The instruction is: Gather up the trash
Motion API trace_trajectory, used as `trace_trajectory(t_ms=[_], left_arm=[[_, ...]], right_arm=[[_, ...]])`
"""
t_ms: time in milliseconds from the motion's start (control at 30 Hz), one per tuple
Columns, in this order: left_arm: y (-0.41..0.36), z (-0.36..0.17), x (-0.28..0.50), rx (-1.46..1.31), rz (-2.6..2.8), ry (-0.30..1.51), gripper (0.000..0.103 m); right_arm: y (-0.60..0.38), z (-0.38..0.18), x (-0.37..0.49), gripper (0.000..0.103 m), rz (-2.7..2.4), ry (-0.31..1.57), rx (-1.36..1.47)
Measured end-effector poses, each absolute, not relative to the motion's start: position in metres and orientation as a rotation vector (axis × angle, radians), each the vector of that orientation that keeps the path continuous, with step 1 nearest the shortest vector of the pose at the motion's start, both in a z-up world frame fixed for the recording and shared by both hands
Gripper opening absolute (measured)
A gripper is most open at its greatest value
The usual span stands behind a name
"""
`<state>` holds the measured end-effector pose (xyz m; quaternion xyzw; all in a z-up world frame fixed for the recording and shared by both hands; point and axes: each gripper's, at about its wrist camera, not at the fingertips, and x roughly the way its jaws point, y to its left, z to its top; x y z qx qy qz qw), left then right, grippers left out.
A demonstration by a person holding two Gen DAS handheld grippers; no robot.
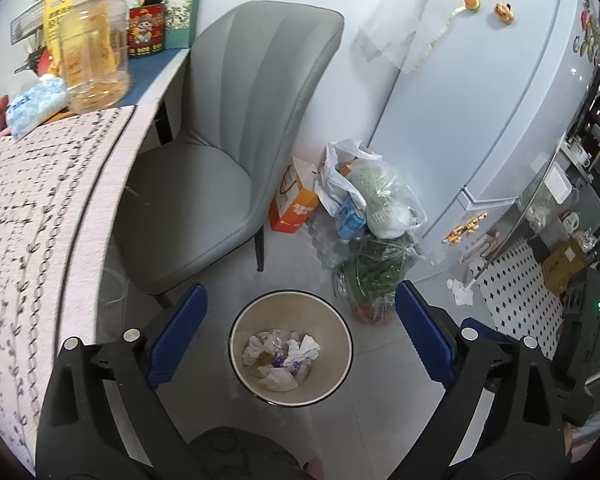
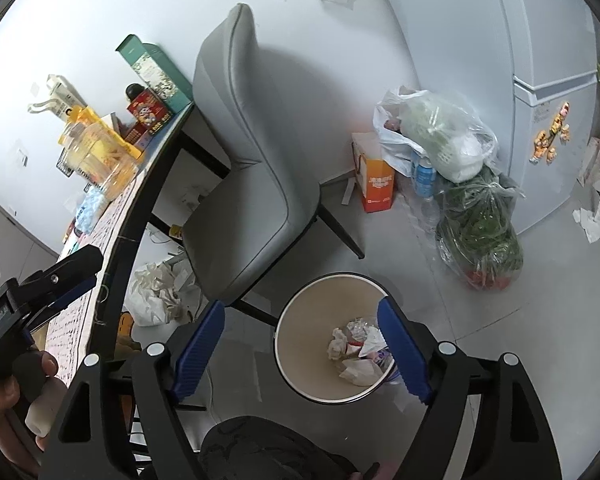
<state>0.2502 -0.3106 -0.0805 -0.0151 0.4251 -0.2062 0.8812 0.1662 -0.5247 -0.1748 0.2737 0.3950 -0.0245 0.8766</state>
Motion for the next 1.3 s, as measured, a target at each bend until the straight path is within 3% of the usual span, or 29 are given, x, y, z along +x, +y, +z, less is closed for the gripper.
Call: trace_trajectory(t_ms=[567, 1300], left_arm=[[-0.221, -0.037, 0.208, -0.114, -0.34, 0.777, 0.097], [-0.121, 0.023, 0.127, -0.187, -0.27, 0.631, 0.097]], right_arm=[[-0.474, -0.107, 0.147, 0.095, -0.028, 0.751, 0.445], [-0.371, -0.031, 0.103, 0.095, 0.065, 0.666, 0.276]])
